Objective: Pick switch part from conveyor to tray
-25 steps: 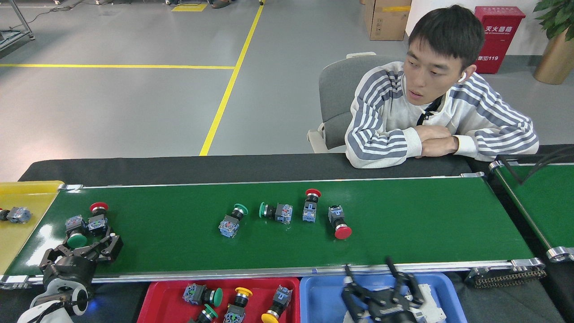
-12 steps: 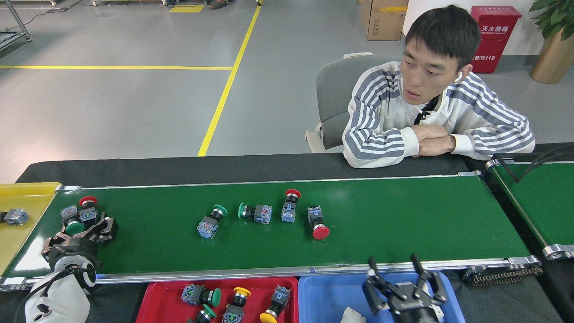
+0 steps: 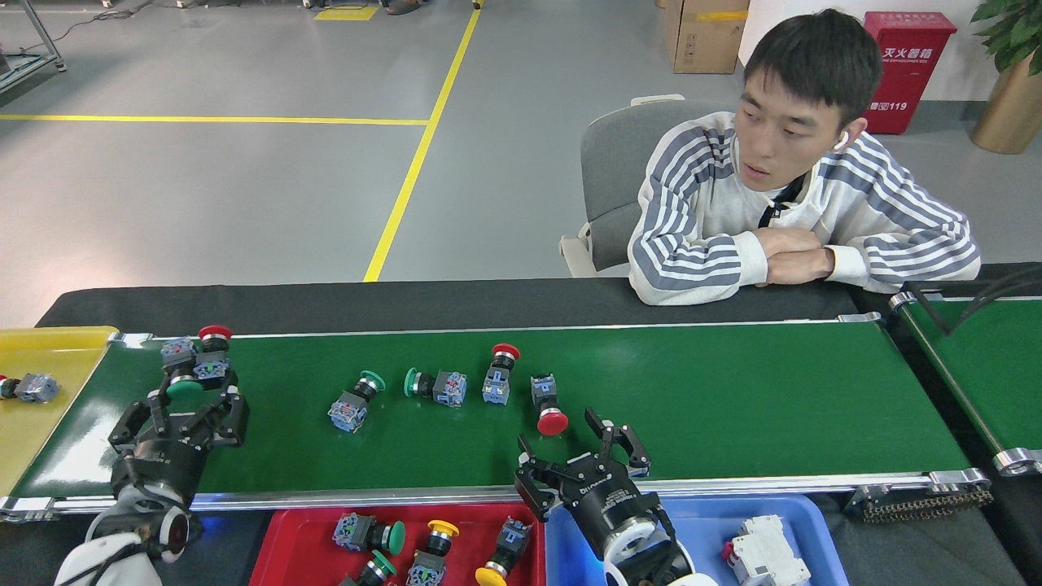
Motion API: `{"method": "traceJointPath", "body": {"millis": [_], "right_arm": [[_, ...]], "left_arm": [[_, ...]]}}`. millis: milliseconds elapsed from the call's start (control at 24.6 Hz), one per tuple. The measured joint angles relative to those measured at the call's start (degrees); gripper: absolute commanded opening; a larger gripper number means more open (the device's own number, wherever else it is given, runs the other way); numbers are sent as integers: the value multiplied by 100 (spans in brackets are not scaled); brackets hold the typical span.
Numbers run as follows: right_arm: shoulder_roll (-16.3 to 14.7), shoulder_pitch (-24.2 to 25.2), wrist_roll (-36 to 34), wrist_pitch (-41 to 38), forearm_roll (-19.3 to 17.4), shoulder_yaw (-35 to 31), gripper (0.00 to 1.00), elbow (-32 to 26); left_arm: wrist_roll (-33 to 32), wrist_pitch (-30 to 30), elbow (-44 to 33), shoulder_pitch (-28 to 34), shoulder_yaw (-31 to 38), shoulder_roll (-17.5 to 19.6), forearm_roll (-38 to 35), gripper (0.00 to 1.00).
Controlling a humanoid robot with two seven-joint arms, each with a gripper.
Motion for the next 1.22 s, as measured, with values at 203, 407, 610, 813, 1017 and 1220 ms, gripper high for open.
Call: {"method": "traceJointPath", "body": {"millis": [203,407,610,813,1017,1220], "right_arm": [[1,-783,36,538,-314,597,62,961],[5,-1006,12,761,-405,962,13,1324],[5,-1005,-72,776,-405,1041,7,1307],[-153,-748,-237,678,-380,1057,7,493],[-663,108,-273,-234,-357,1458,9,-824],[-924,448,-280,-911,-291,2100,99,-1316]], "left_arm": [[-119,-1670,-1557,1414,-21,-373,31,53],[-200,-2027,-1914,2060,-217,-892,21,100],[-202,-2062,-1950,2105,-217,-1058,21,100],[-208,-1525,-2030,2106,325,-1136,24,100],[-210,-263,-1843,2090,1386,-940,82,100],[-170,-258,-1489,2089,1769,-769,180,100]]}}
